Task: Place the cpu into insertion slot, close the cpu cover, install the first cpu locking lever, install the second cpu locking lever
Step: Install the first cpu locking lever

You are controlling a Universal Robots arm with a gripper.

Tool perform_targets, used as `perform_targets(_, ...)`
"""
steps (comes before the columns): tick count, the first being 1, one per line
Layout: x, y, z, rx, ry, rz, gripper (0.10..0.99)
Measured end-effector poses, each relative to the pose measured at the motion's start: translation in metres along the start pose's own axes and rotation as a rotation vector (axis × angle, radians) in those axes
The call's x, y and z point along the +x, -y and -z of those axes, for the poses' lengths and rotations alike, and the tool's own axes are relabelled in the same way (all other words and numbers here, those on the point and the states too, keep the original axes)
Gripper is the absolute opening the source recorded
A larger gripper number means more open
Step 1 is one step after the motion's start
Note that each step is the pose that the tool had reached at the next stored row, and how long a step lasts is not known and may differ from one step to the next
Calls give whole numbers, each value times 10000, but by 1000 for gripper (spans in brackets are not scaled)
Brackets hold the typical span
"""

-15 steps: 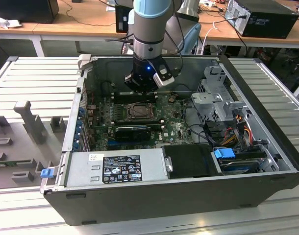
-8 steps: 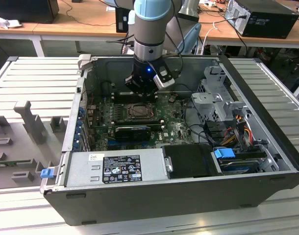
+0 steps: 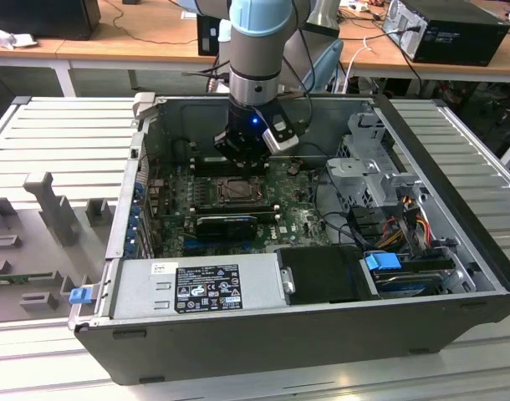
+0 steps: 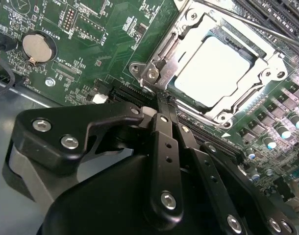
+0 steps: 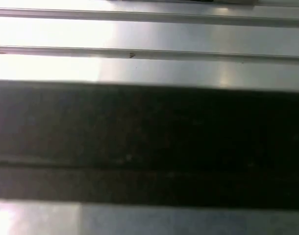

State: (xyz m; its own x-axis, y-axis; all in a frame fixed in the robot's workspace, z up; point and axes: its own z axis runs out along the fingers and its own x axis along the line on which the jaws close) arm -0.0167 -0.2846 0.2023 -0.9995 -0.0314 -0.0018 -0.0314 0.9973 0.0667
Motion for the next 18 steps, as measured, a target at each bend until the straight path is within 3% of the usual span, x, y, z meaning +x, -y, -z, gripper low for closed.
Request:
perform_targets(5, -4, 1, -11, -45, 2, -2, 106)
perform_targets(9, -4, -11, 180, -42, 0, -1, 106)
perform_targets(10, -9, -12, 192, -43, -1, 2, 106)
perform_targets(18, -7, 47, 196, -41, -2, -1, 106)
